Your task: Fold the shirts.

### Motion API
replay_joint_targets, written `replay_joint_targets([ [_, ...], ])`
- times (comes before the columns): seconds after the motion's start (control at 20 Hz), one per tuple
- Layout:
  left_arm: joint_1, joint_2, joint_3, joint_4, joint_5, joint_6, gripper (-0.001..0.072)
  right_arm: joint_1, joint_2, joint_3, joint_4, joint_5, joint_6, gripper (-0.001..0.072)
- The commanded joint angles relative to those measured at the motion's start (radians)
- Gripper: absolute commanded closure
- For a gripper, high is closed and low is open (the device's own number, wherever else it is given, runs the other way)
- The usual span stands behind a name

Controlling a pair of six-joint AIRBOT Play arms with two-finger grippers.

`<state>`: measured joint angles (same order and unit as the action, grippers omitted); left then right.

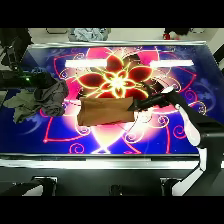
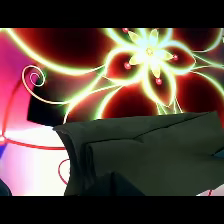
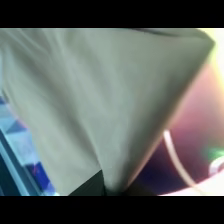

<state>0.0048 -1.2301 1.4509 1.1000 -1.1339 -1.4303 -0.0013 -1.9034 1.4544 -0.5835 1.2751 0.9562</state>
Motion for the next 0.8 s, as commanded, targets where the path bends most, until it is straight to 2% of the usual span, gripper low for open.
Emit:
replay_joint_targets([
  [0.0, 0.000, 0.000, 0.000, 0.000, 0.000, -0.002, 0.0675, -0.102, 0.045, 0.058, 0.008, -0.015, -0.025, 0.0664],
  [0.15, 0.000, 0.000, 0.000, 0.000, 0.000, -0.002, 0.0675, -0.286, 0.124, 0.068, 0.007, -0.037, -0.001, 0.0664],
  [0.5, 0.000, -0.004, 0.000, 0.000, 0.000, -0.002, 0.0675, -0.763, 0.289, 0.068, -0.039, 0.016, 0.021, 0.0663],
  [0.65, 0.000, -0.004, 0.000, 0.000, -0.003, -0.009, 0.0675, -0.934, 0.322, 0.068, -0.155, 0.093, 0.033, 0.0663],
  [0.75, 0.000, -0.004, 0.000, -0.004, -0.003, -0.010, 0.0675, -1.014, 0.322, 0.066, -0.296, 0.190, 0.060, 0.0663],
])
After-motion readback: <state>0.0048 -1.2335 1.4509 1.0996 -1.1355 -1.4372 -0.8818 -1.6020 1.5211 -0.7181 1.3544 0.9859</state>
